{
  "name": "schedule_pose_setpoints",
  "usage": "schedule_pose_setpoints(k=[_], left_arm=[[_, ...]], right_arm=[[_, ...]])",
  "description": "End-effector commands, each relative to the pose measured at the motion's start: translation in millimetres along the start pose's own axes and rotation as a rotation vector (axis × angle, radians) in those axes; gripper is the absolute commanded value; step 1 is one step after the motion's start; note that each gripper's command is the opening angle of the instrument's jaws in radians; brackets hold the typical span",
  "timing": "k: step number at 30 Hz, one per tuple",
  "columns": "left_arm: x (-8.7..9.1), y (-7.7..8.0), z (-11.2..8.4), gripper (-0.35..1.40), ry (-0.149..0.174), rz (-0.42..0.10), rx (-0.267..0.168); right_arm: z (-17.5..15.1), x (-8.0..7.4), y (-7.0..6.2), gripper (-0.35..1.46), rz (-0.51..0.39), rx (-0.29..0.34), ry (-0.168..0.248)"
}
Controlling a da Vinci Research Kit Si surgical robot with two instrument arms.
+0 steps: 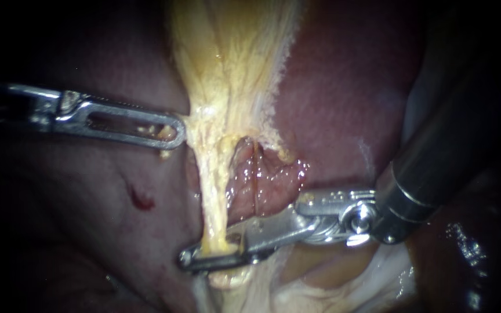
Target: Going back second clip left tube
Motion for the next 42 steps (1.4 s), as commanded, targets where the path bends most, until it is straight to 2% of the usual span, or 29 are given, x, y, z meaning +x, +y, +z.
schedule_pose_setpoints(k=[1, 12, 13, 16, 18, 19, 23, 27, 34, 42], left_arm=[[0.0, 0.0, 0.0, -0.35, 0.000, 0.000, 0.000], [0.0, 0.0, -0.1, -0.35, 0.000, 0.000, 0.000], [0.0, 0.0, -0.1, -0.35, 0.000, 0.000, 0.000], [0.0, 0.0, -0.1, -0.35, 0.000, 0.000, 0.000], [0.0, 0.0, -0.1, -0.35, 0.000, 0.000, 0.000], [0.0, 0.0, -0.1, -0.35, 0.000, 0.000, 0.001], [0.0, 0.0, -0.1, -0.35, 0.000, 0.000, 0.001], [0.0, 0.1, 0.0, -0.35, 0.000, 0.000, 0.001], [0.0, 0.1, 0.0, -0.35, 0.000, 0.001, 0.001], [0.1, 0.1, 0.0, -0.35, 0.000, 0.001, 0.001]], right_arm=[[0.0, 0.0, 0.0, -0.35, 0.000, 0.000, 0.001], [0.0, -0.1, -0.2, -0.31, -0.007, -0.002, 0.000], [0.0, -0.1, -0.3, -0.25, -0.048, -0.001, -0.001], [0.1, 0.0, -0.3, 0.13, -0.055, -0.003, 0.008], [0.2, 0.0, -0.2, 0.35, -0.055, -0.056, 0.028], [0.2, 0.0, -0.2, 0.38, -0.055, -0.071, 0.030], [0.2, 0.0, -0.2, 0.44, -0.052, -0.088, 0.042], [0.2, -0.1, 0.0, 0.47, -0.084, -0.131, 0.060], [-0.2, -0.5, 1.7, 0.50, -0.180, -0.199, 0.082], [-1.4, -1.5, 3.5, 0.50, -0.239, -0.235, 0.084]])
